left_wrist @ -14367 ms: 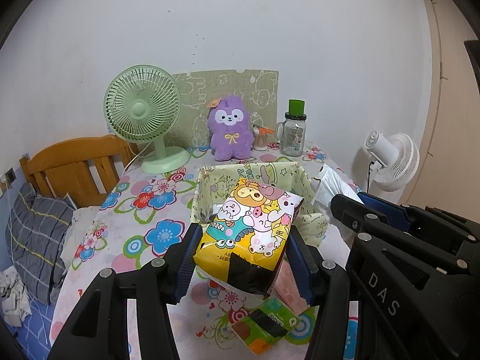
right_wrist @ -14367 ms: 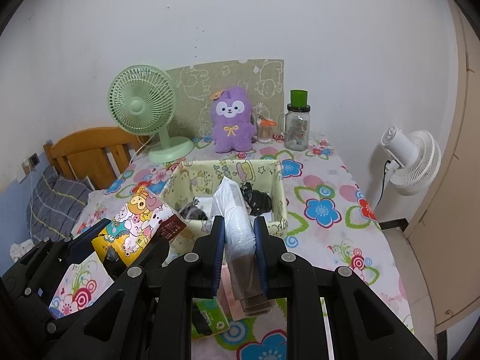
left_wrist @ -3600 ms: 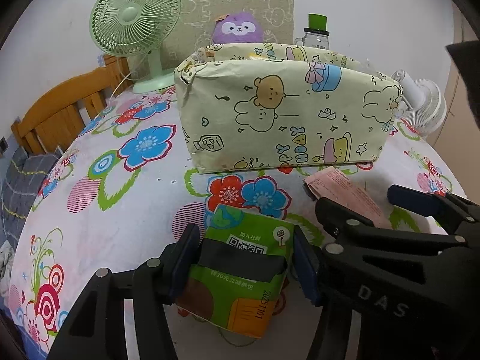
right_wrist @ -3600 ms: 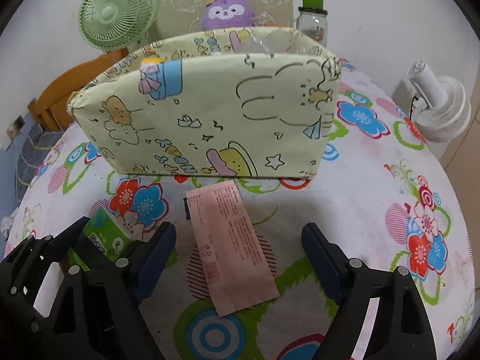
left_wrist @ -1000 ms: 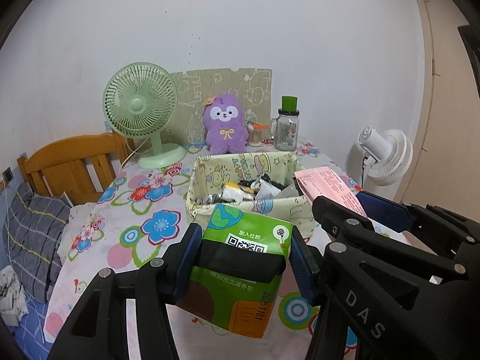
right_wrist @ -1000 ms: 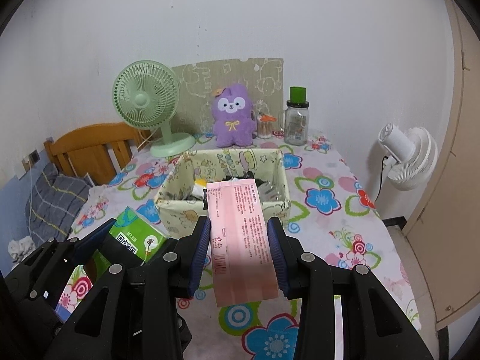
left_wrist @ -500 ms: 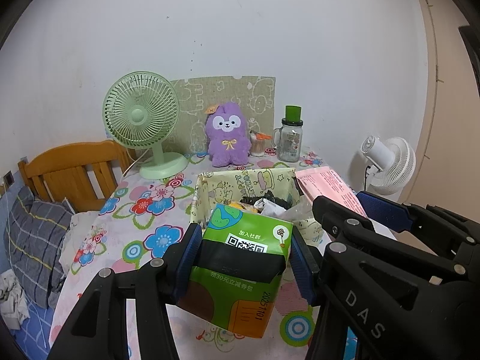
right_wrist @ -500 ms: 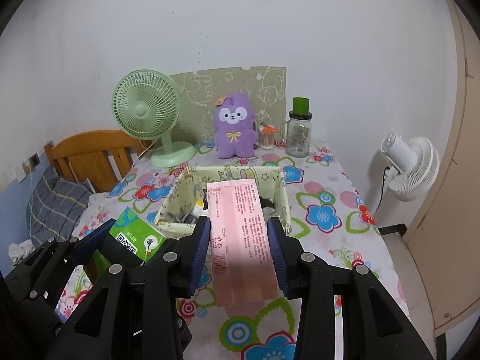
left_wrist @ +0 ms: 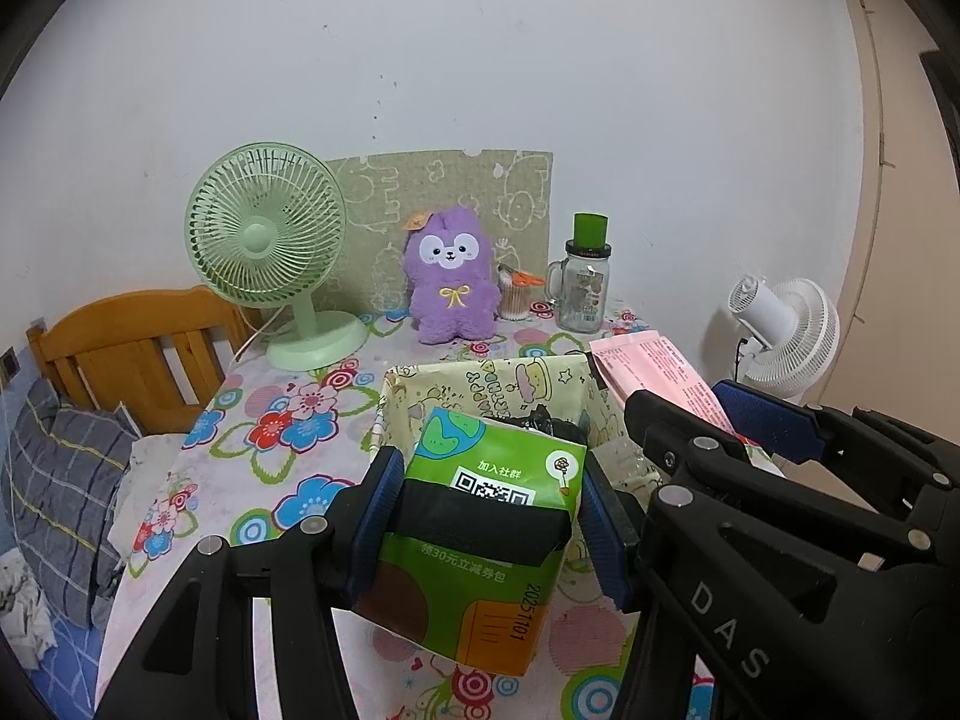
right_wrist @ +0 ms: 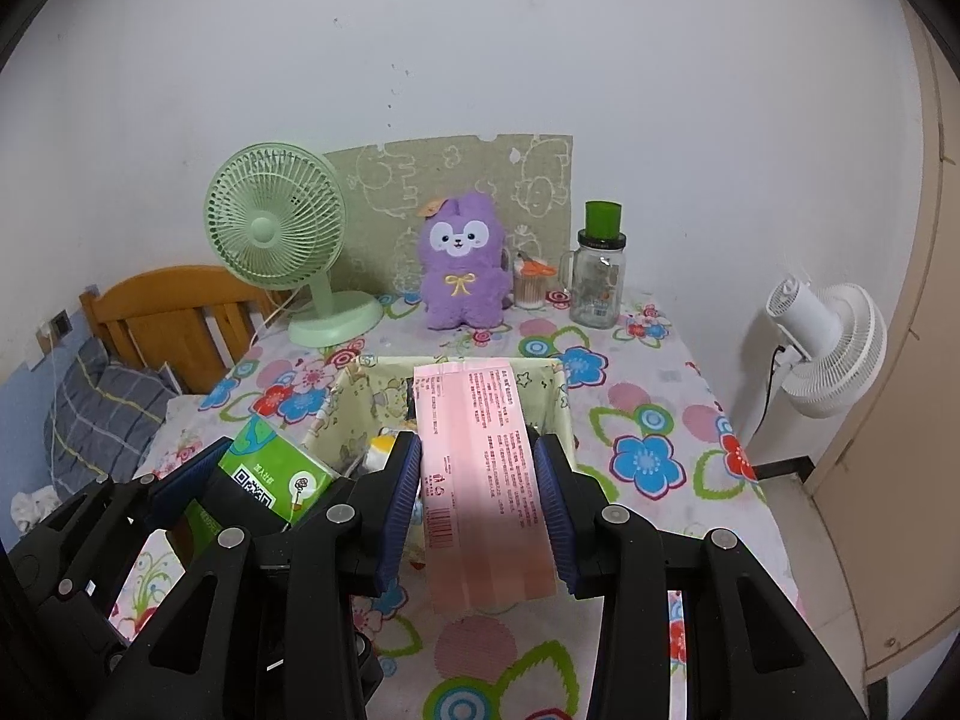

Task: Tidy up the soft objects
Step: 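Carry the tissue pack and pink packet together over the fabric box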

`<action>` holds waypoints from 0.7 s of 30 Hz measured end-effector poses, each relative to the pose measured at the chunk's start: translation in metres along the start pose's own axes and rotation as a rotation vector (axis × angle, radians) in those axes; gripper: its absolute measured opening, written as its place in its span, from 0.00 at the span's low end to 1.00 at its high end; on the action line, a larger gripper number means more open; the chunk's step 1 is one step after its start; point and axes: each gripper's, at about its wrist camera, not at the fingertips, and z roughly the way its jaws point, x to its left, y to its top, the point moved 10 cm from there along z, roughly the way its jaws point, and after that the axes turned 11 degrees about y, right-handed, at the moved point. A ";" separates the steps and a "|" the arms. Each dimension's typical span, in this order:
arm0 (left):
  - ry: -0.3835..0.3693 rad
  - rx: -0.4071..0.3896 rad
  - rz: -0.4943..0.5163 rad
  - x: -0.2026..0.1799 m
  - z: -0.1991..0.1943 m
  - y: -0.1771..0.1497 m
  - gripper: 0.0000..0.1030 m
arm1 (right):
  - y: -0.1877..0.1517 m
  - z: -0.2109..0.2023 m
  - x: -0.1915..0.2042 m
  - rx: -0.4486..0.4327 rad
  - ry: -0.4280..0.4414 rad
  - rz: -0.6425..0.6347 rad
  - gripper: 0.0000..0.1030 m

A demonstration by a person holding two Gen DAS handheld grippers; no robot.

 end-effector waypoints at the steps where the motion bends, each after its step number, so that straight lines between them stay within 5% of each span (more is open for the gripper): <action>1: -0.001 0.001 0.000 0.000 0.001 0.000 0.57 | 0.000 0.001 0.000 0.000 0.001 0.001 0.41; 21: 0.026 0.025 0.007 0.005 0.048 0.013 0.57 | 0.018 0.052 -0.007 0.020 0.040 0.011 0.41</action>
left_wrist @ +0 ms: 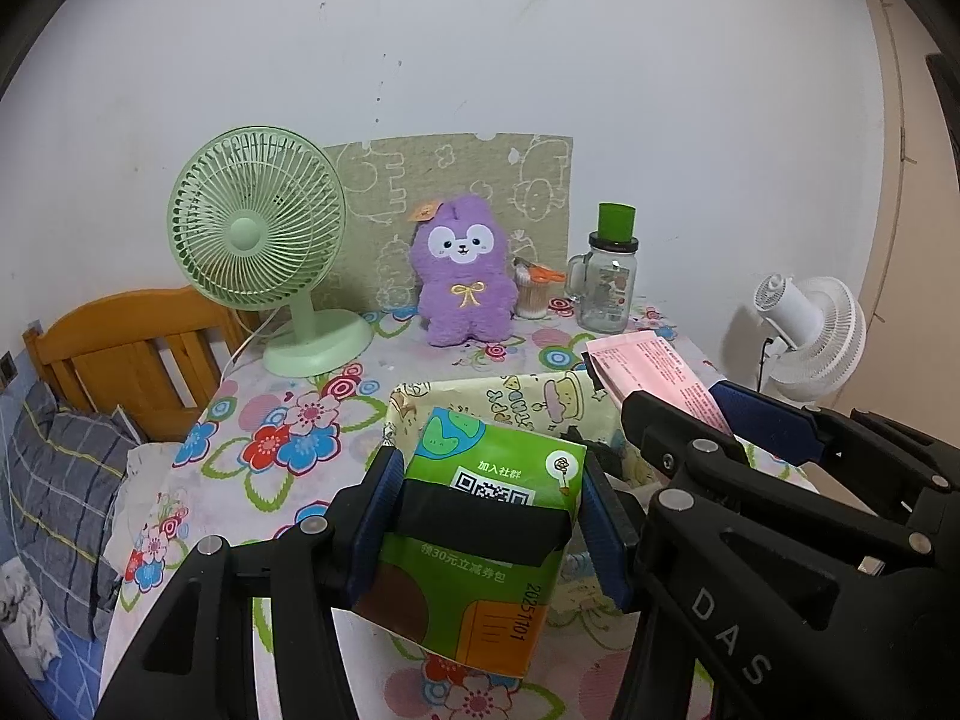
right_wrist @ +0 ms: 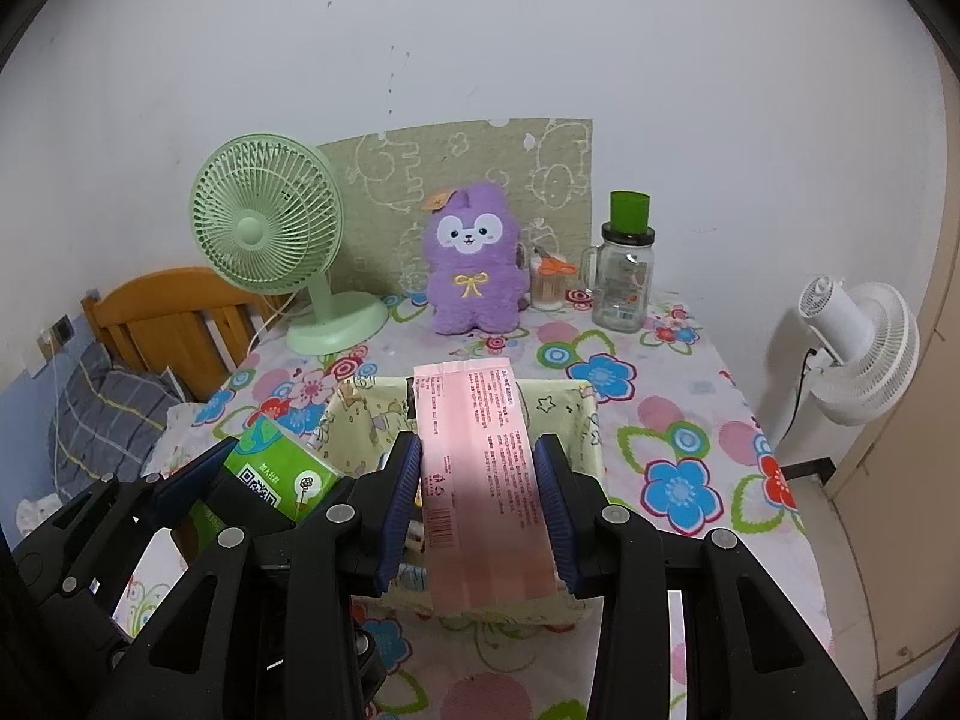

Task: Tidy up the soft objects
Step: 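Carry the tissue pack and pink packet together over the fabric box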

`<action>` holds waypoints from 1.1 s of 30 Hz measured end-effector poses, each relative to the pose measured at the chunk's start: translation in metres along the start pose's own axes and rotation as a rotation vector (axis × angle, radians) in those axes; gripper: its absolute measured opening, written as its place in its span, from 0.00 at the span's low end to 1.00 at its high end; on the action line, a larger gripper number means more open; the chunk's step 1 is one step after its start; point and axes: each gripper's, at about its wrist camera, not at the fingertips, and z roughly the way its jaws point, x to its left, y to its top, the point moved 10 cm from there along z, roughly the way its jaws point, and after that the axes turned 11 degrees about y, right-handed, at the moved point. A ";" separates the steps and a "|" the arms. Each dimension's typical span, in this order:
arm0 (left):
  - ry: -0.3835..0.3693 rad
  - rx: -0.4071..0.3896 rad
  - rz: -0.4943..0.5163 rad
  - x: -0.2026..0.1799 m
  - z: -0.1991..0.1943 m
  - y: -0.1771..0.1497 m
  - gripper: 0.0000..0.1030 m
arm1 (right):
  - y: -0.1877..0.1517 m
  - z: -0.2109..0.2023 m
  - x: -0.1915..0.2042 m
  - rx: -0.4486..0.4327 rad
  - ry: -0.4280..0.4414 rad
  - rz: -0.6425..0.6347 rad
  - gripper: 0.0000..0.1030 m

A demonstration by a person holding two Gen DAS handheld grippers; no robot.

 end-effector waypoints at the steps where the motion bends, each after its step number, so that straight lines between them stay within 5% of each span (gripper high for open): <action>1: 0.001 0.001 0.001 0.000 0.002 0.000 0.57 | 0.001 0.003 0.000 0.001 0.002 0.001 0.41; 33: -0.019 0.082 0.003 -0.009 0.084 0.010 0.58 | 0.011 0.077 -0.027 0.063 0.016 0.036 0.41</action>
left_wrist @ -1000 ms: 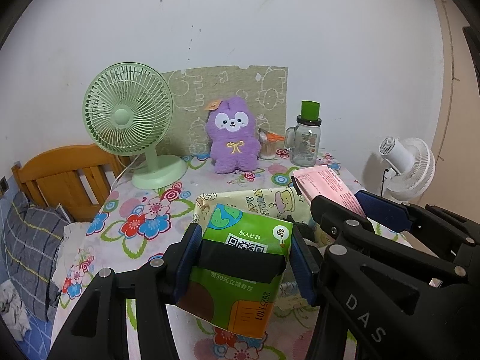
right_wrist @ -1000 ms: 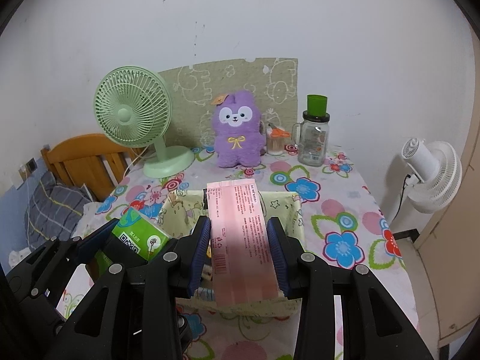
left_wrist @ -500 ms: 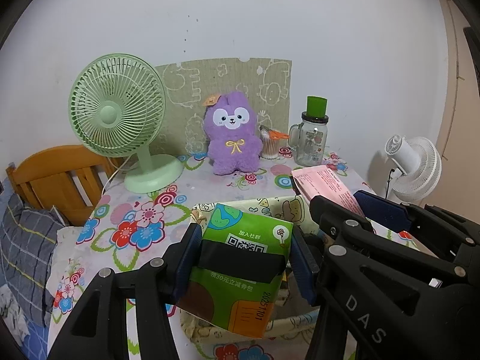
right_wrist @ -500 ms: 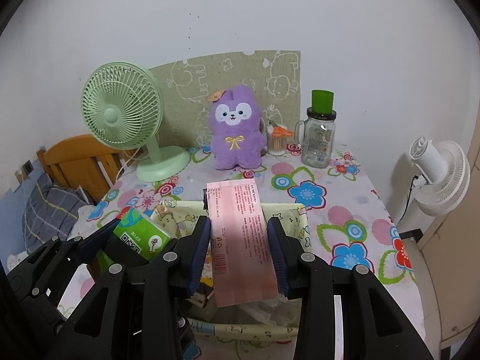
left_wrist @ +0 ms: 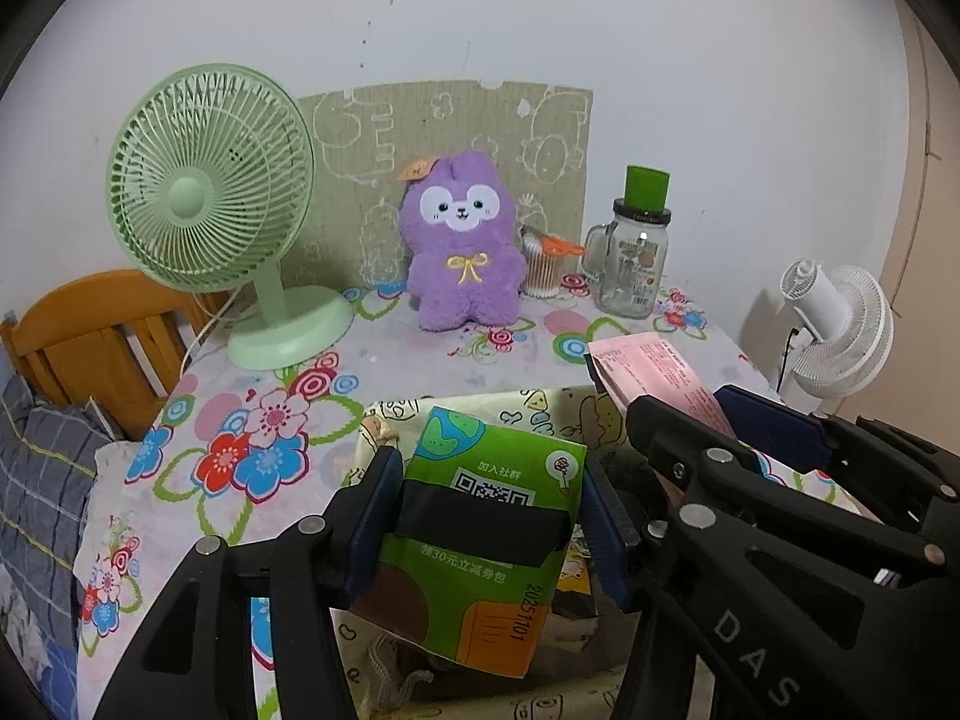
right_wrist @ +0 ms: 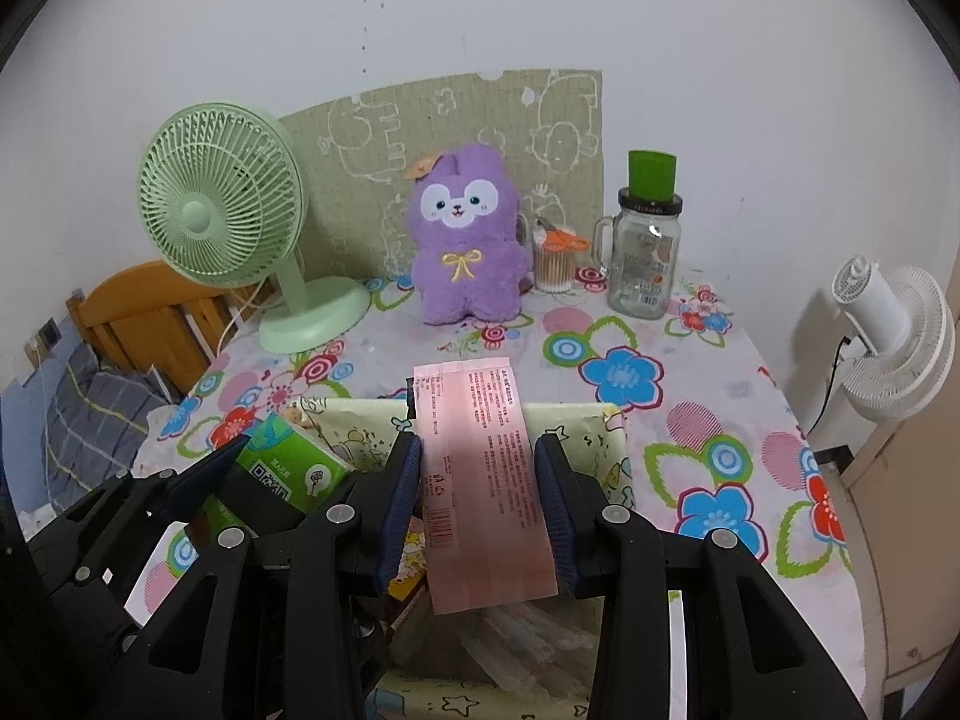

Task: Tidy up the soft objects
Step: 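Carry the tissue pack and pink packet together over the fabric box, then open the left tool dropping the tissue pack while the right tool releases the pink packet into the box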

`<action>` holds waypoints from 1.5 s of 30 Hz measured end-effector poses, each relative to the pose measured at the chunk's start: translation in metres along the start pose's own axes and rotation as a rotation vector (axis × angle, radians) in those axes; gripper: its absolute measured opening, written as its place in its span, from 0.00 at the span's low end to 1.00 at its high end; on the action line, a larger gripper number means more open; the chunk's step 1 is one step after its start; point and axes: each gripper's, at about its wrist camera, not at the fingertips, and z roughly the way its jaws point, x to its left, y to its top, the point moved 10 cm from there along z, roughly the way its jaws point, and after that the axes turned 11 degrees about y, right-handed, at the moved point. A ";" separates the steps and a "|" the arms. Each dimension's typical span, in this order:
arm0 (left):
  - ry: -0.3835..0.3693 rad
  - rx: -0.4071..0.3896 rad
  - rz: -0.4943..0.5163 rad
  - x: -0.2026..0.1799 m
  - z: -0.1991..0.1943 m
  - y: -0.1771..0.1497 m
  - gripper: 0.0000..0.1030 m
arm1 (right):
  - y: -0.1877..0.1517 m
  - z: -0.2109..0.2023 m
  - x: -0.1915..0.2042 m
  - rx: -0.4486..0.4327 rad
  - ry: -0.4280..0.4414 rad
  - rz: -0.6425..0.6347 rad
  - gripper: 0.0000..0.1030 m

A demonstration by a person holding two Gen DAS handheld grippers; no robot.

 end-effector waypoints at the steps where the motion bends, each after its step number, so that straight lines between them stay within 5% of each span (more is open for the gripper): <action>1: 0.000 0.004 0.000 0.000 0.002 0.000 0.58 | -0.001 0.002 0.000 0.004 0.001 0.000 0.41; 15: -0.027 0.040 0.013 0.008 0.006 -0.014 0.78 | -0.011 0.017 0.014 0.041 0.039 -0.022 0.42; 20: -0.011 0.043 0.018 0.012 0.005 -0.019 0.78 | -0.015 0.019 0.019 0.058 0.045 -0.027 0.43; 27: -0.006 0.042 0.004 0.022 -0.002 -0.024 0.79 | -0.020 0.014 0.015 0.049 0.022 -0.013 0.68; 45: -0.050 0.016 -0.005 0.013 -0.036 -0.043 0.87 | -0.040 -0.032 0.002 0.000 -0.035 -0.005 0.87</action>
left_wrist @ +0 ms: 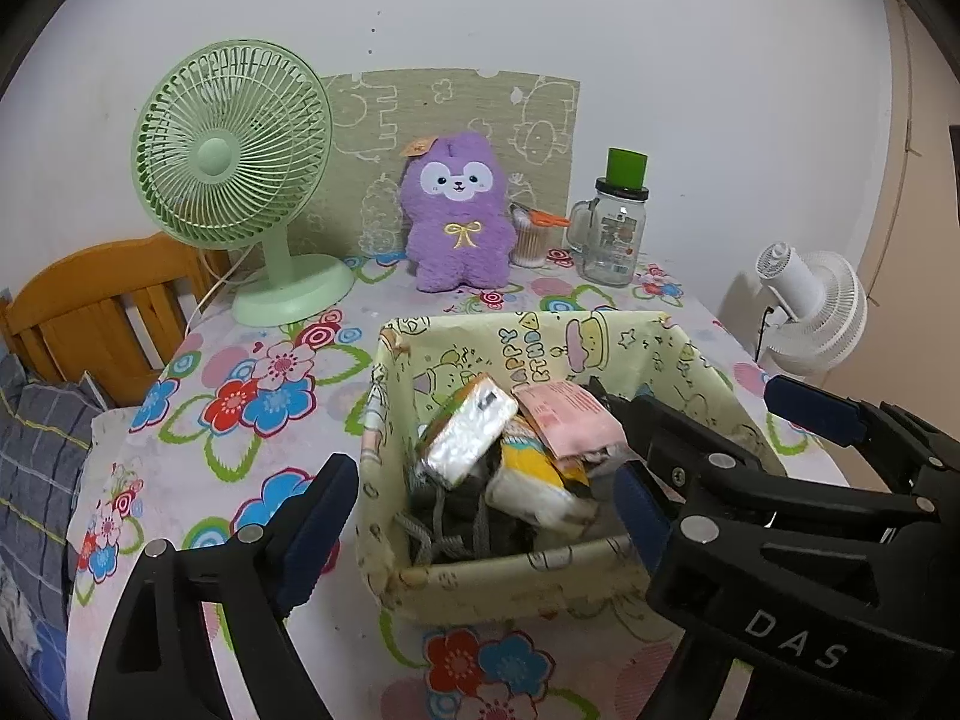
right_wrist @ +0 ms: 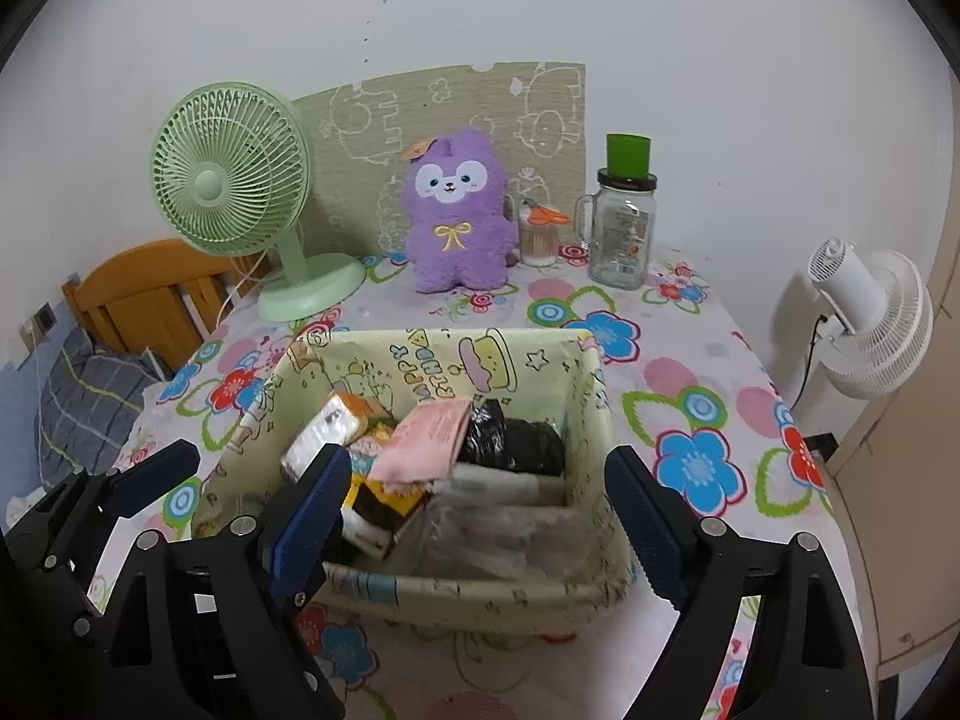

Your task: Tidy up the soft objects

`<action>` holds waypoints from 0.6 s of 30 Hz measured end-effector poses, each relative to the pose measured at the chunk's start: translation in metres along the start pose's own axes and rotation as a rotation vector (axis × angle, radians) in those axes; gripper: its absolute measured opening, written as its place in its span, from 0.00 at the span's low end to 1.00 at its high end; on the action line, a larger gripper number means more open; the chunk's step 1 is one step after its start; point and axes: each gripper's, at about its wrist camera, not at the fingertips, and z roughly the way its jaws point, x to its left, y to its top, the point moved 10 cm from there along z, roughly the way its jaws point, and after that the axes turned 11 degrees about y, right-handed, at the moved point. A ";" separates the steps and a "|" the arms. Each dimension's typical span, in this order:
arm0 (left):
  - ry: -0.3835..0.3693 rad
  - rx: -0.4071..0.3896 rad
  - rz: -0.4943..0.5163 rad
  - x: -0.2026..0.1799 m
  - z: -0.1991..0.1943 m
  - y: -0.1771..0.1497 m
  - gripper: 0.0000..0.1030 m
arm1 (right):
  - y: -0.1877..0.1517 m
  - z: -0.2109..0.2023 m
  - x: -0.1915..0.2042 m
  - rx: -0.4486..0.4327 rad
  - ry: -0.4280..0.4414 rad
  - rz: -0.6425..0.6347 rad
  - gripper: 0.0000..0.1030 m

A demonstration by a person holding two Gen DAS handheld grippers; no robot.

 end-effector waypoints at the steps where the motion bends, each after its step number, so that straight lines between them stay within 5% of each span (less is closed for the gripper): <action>1: -0.001 -0.003 -0.002 0.000 -0.002 -0.001 0.87 | -0.002 -0.004 0.000 -0.003 -0.002 0.000 0.89; 18: 0.024 -0.064 -0.021 0.010 -0.049 -0.020 0.99 | -0.024 -0.057 0.007 -0.054 -0.012 0.001 0.95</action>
